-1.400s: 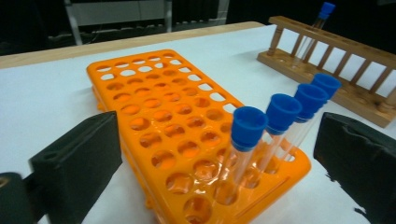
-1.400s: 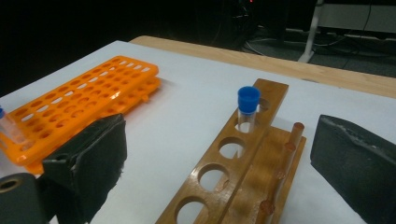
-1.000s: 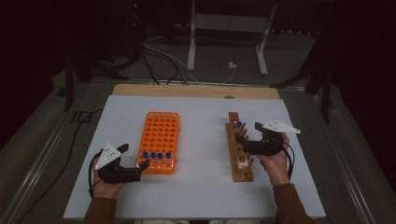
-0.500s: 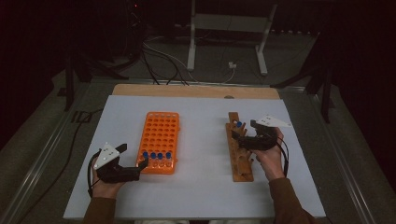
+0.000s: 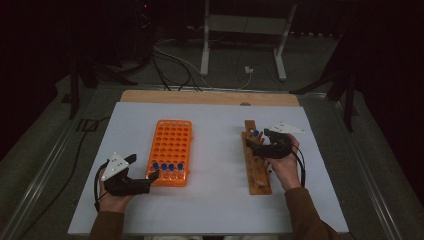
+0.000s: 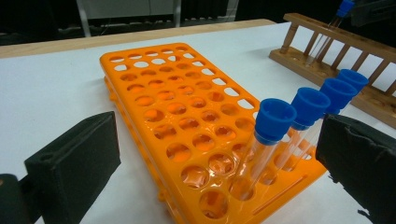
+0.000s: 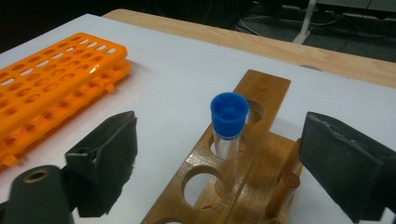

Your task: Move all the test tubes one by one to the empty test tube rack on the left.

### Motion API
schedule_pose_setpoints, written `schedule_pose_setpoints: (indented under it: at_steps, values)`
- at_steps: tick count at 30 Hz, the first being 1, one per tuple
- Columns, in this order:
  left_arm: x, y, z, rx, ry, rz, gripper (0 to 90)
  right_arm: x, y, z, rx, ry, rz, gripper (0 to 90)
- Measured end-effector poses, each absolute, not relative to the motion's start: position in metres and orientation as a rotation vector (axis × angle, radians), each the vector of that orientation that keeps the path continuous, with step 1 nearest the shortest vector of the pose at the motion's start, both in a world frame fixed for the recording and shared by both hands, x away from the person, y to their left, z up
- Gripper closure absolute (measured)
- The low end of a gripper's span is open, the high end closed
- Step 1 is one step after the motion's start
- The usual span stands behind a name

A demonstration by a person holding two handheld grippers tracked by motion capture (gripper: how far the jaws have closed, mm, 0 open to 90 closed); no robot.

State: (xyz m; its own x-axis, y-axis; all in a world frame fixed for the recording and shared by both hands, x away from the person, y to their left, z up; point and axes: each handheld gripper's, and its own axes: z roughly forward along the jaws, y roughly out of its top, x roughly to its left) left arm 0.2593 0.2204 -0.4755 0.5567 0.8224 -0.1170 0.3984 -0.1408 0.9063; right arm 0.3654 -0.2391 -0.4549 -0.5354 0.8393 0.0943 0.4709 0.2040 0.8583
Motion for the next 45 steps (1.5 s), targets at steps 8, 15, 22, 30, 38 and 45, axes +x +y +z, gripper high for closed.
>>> schedule_pose_setpoints:
  at_steps: [8,15,22,30,38,45]
  values:
    - [0.2595,0.2201,-0.4757,1.755,1.016,0.507,0.7,0.3683,-0.2384,-0.4588,1.214,2.087,1.242,35.5]
    - [0.2596,0.2195,-0.4760,1.758,1.017,0.503,0.7,0.3667,-0.2356,-0.4598,1.172,2.099,1.236,60.0]
    - [0.2597,0.2201,-0.4758,1.755,1.017,0.499,0.8,0.3653,-0.2320,-0.4612,1.143,2.100,1.190,72.8]
    - [0.2598,0.2197,-0.4760,1.756,1.017,0.499,0.7,0.3676,-0.2321,-0.4622,1.152,2.086,1.187,75.4]
    - [0.2598,0.2195,-0.4760,1.758,1.015,0.498,0.8,0.3697,-0.2315,-0.4634,1.157,2.081,1.203,74.1]
    - [0.2599,0.2195,-0.4762,1.757,1.015,0.497,0.8,0.3708,-0.2310,-0.4645,1.165,2.073,1.218,74.6]
